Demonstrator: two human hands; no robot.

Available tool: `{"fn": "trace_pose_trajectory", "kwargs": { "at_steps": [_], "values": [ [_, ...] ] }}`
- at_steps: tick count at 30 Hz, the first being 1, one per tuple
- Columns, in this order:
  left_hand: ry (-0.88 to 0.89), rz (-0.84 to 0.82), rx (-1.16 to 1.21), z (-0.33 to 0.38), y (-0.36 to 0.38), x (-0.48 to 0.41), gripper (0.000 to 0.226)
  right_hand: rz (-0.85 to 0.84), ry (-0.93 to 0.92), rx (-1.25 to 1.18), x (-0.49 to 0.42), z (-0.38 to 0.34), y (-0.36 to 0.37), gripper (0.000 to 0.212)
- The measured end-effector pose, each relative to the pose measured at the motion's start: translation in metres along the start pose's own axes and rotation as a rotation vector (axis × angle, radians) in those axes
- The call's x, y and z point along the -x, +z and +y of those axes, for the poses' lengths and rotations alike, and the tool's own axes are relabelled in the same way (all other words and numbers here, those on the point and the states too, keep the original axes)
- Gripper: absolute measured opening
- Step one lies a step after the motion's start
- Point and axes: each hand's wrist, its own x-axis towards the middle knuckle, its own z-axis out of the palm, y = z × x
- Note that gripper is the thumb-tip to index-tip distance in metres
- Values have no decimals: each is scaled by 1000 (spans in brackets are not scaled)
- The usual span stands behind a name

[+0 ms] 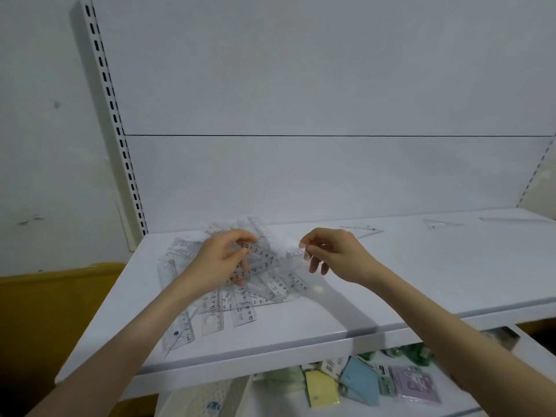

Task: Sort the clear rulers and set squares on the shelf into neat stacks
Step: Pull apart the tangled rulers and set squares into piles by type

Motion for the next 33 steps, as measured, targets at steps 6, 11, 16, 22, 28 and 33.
{"fn": "trace_pose_trajectory", "kwargs": {
  "at_steps": [6,11,16,22,28,33],
  "values": [
    [41,-69,-19,6,43,-15,41,67,56,20,34,24,-29,25],
    [60,-62,-42,20,82,-29,37,105,82,17,49,50,-67,31],
    [47,-24,-118,39,129,-47,39,99,110,62,55,84,-119,39],
    [19,64,-147,58,194,-77,39,46,121,97,48,131,-187,43],
    [-69,147,-248,60,227,-99,55,-60,160,72,23,162,-224,45],
    [-135,215,-268,56,227,-110,56,-104,134,82,1,181,-229,31]
  ]
}}
